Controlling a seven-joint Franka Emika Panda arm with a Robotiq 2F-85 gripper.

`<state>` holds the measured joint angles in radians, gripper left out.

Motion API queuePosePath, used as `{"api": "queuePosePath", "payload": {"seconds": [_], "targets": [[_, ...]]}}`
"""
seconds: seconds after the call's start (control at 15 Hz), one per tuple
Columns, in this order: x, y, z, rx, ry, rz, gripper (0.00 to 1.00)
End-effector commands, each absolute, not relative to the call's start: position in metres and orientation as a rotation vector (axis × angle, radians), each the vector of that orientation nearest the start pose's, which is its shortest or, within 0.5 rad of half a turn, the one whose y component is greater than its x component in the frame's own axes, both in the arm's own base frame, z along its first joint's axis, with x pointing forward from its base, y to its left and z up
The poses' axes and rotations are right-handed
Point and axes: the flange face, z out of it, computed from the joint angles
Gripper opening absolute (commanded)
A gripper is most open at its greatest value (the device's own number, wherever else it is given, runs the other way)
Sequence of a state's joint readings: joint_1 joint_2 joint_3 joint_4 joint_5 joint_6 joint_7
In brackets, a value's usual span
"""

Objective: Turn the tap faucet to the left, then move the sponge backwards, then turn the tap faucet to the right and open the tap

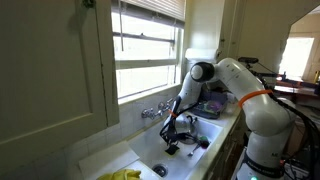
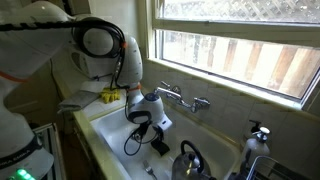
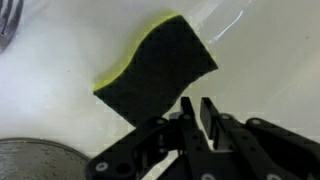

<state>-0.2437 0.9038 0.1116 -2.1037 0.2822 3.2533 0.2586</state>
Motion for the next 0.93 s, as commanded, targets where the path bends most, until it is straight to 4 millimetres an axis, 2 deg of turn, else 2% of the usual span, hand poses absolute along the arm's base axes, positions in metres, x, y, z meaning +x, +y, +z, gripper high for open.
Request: {"api": "queuePosePath", "payload": {"seconds": [0.0, 0.2, 0.47, 0.67, 0.87], "targets": [[0.526, -0.092, 0.018, -2.819, 1.075, -0.387, 0.49], [0.520, -0.090, 0.024, -2.825, 1.052, -0.368, 0.71], [0.498, -0.091, 0.033, -2.855, 1.037, -0.273, 0.99], [0.473, -0.088, 0.045, -2.879, 0.985, -0.189, 1.00], [0.447, -0.085, 0.066, -2.909, 0.916, -0.112, 1.00]]}}
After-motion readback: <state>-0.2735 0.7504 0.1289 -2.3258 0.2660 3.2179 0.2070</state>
